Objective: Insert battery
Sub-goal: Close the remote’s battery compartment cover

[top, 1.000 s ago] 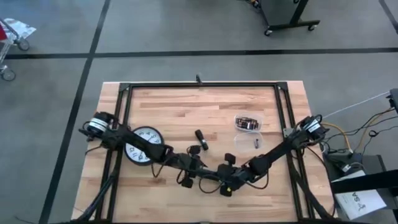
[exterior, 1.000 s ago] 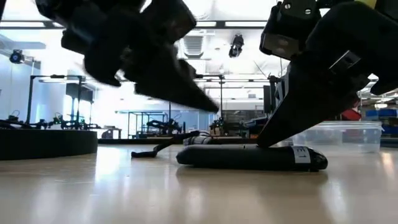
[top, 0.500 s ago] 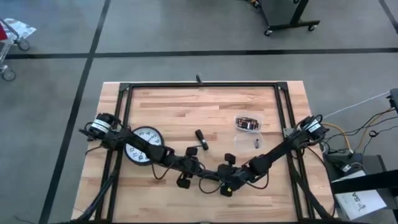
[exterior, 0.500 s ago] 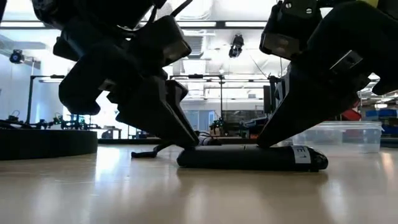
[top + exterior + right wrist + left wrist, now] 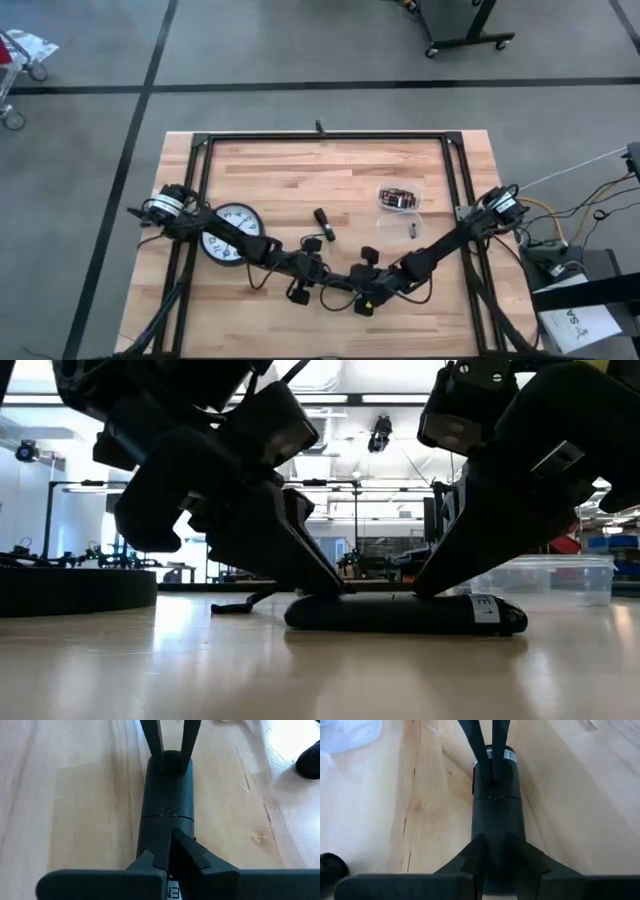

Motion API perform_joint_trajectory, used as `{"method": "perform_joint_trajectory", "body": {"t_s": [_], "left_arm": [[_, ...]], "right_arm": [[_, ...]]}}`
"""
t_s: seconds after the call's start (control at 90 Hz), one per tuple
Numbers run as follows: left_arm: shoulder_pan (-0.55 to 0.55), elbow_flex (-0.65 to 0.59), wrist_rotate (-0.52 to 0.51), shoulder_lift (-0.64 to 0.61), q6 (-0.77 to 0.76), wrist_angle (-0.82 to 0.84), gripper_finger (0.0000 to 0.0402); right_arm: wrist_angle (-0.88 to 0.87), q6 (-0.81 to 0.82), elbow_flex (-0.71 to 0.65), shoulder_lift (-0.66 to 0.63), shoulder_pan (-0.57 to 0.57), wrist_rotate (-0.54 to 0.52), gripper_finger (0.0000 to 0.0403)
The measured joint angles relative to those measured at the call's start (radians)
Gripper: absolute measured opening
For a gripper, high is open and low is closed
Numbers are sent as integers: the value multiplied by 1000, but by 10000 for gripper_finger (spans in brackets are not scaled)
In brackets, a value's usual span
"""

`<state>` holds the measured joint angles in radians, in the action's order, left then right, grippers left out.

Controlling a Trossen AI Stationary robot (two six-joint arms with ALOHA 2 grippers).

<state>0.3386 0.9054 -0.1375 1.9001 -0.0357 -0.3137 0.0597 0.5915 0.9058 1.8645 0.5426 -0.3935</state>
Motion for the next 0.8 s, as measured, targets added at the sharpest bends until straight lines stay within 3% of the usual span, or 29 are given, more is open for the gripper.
{"method": "perform_joint_trajectory", "body": {"t_s": [0.467, 0.6, 0.8], "left_arm": [[-1, -5, -6, -141, -15, 269, 58], [-1, -5, -5, -140, -36, 339, 58], [-1, -4, -3, -101, -52, 310, 58]], "right_arm": [[0, 2, 0, 0, 0, 0, 0], [1, 2, 0, 0, 0, 0, 0], [2, 0, 0, 0, 0, 0, 0]]}}
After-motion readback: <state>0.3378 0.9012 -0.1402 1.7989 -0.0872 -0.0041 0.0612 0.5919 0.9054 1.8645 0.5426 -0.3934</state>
